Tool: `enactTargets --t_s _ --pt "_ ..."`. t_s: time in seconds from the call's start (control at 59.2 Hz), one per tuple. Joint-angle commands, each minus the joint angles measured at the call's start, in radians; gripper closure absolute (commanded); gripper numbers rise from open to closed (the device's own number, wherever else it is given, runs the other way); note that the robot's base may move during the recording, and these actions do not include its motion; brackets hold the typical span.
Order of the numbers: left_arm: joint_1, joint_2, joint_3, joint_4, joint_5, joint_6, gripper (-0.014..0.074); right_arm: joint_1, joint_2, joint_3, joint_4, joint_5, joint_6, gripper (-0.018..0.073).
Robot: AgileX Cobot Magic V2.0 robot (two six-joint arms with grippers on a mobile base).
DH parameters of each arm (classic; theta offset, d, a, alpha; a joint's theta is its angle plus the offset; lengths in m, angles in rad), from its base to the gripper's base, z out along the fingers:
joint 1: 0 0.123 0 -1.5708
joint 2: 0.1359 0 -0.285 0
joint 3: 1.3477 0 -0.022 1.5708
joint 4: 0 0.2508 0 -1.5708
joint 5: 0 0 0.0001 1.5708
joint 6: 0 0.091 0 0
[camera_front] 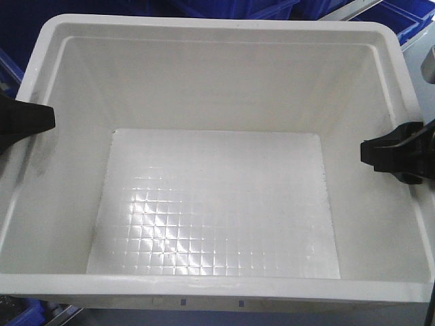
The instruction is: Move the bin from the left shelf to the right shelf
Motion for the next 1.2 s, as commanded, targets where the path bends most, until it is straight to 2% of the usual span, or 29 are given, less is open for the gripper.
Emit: enactTargets --t_s 0.0,1.182 --pt "-0.019 -0.018 -0.041 -0.174 -0.056 0.026 0.0603 0.014 -0.015 -0.039 0.146 -0.110 -0.014 0.0564" --pt "-0.019 -0.018 -0.041 -0.174 -0.056 0.026 0.0603 0.014 -0.015 -0.039 0.146 -0.110 -0.014 0.0564"
